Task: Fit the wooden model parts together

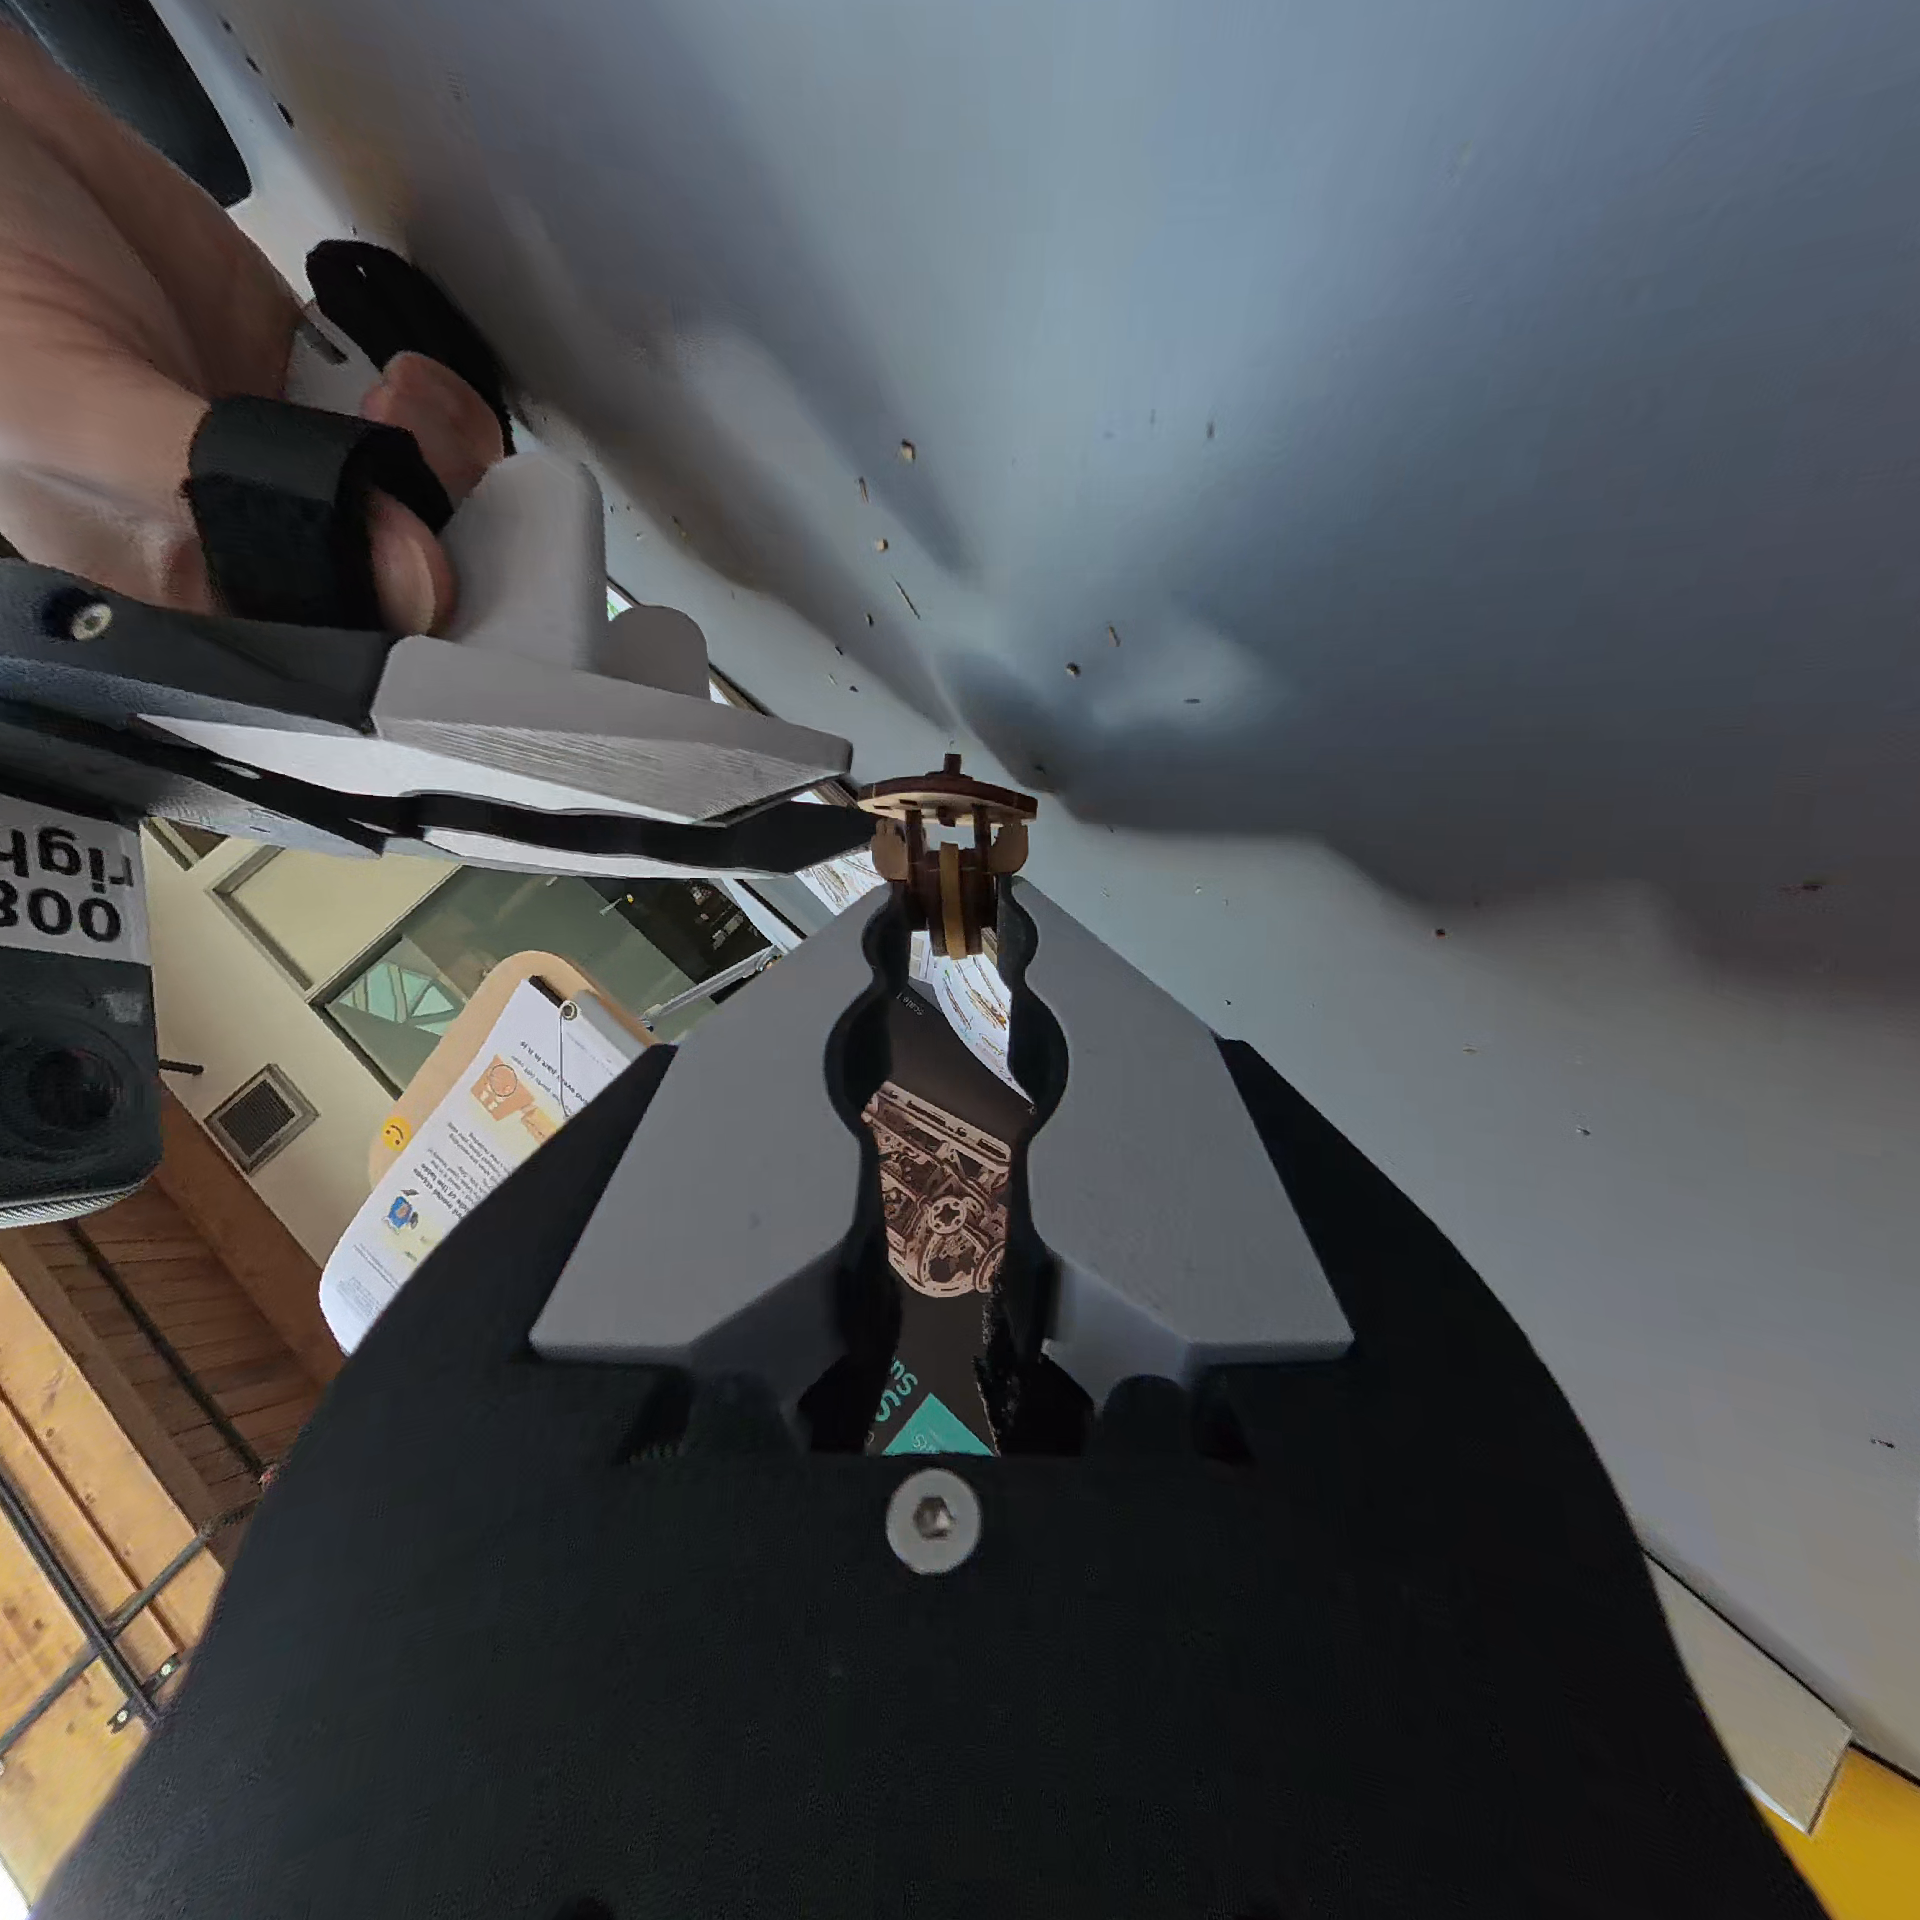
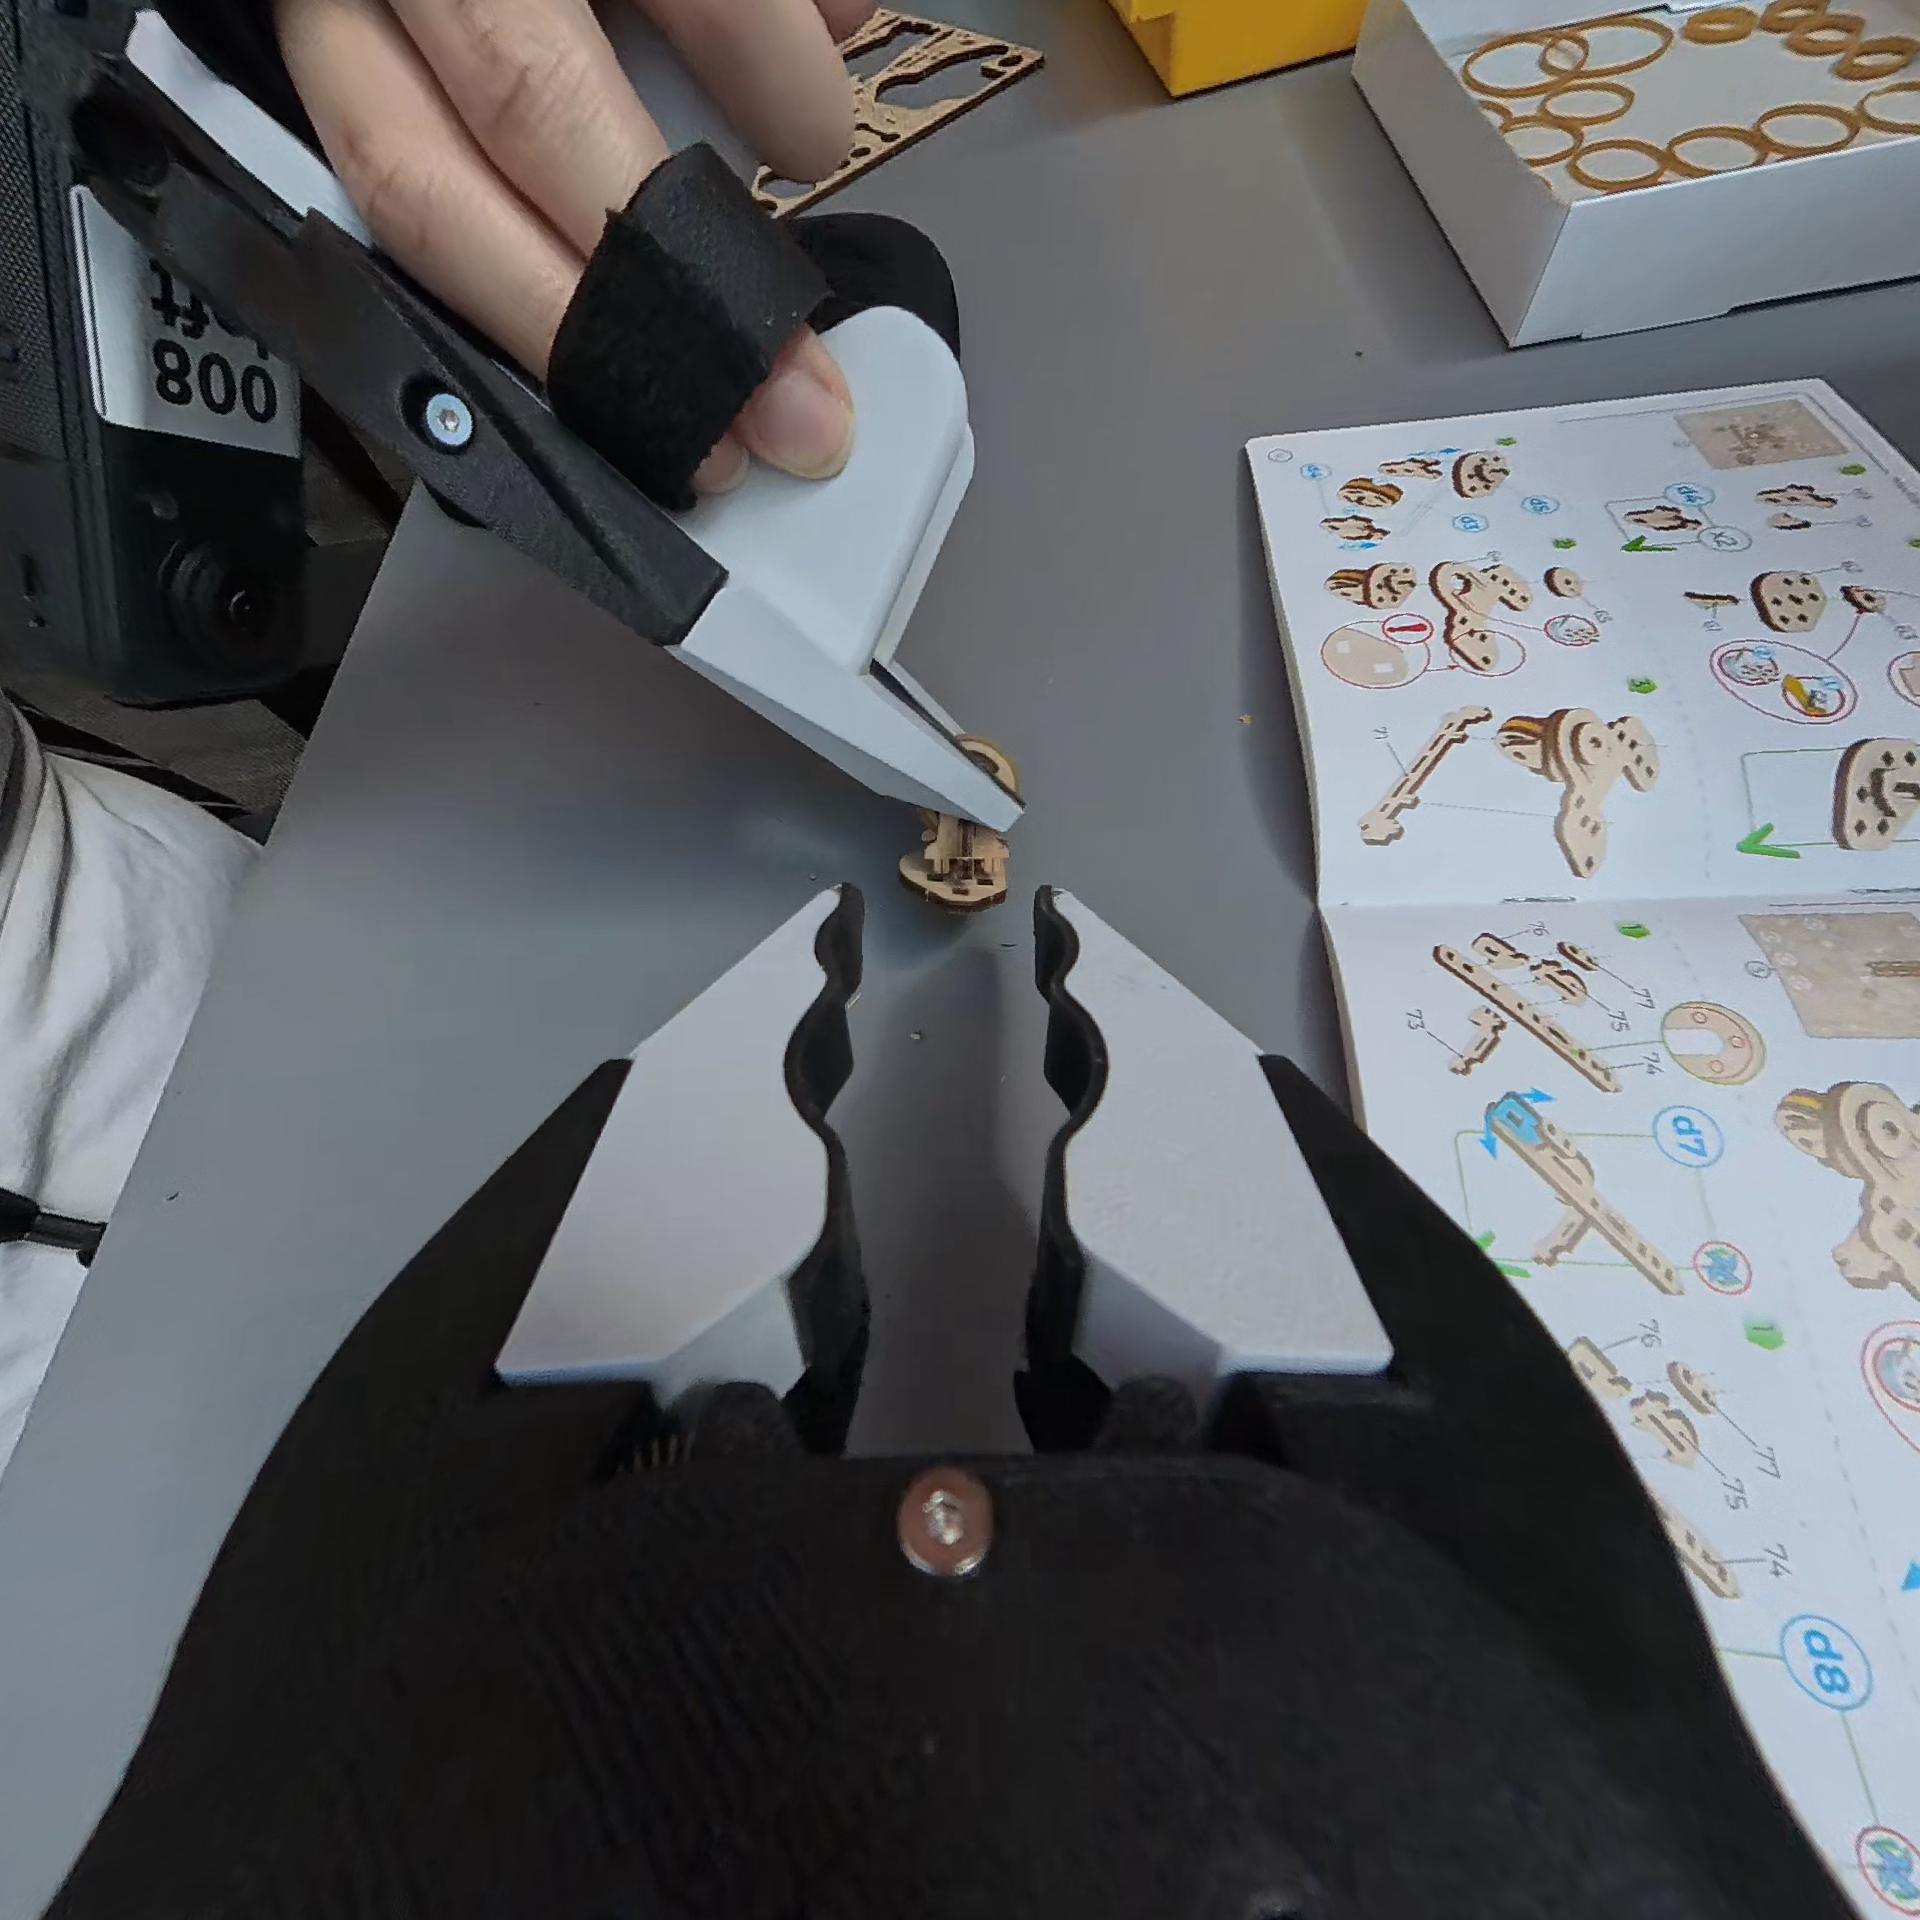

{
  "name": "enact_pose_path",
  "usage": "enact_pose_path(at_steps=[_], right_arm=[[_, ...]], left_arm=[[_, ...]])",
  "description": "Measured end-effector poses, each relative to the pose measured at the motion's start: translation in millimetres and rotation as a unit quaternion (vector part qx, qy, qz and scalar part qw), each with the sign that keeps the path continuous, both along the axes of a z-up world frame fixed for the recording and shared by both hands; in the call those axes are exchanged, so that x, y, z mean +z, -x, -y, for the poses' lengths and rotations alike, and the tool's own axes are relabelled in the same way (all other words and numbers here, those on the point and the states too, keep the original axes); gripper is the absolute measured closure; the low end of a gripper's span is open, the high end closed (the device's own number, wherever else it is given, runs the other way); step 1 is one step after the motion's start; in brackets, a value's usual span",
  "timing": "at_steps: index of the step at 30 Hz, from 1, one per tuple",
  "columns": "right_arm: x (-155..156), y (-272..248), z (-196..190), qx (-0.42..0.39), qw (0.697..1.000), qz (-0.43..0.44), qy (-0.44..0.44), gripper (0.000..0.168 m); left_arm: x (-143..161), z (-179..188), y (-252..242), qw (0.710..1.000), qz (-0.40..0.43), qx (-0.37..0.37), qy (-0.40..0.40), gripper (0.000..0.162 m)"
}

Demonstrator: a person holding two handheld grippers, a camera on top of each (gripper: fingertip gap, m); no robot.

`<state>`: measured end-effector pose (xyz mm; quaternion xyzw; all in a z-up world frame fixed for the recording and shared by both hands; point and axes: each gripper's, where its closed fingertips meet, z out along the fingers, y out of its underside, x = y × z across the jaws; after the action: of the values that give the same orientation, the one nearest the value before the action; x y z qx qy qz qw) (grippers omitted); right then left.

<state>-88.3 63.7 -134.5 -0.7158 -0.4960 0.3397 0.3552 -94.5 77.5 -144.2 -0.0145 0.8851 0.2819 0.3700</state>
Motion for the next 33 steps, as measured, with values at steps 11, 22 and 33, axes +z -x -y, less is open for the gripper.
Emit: enact_pose_path(at_steps=[11, 22, 33], right_arm=[[-5.7, 1.8, -4.0, -0.015, 1.0, 0.014, 0.012, 0.146], [-10.0, 2.5, -2.8, -0.013, 0.999, 0.031, 0.003, 0.149], [-10.2, 1.4, -4.2, -0.007, 0.996, 0.064, -0.066, 0.149]], left_arm=[[-1.9, 0.6, -3.3, 1.0, 0.007, -0.009, -0.009, 0.148], [2.8, -6.7, 1.4, 0.999, 0.028, 0.036, 0.023, 0.129], [35.1, 14.9, 16.4, 0.774, 0.206, 0.247, 0.546, 0.126]])
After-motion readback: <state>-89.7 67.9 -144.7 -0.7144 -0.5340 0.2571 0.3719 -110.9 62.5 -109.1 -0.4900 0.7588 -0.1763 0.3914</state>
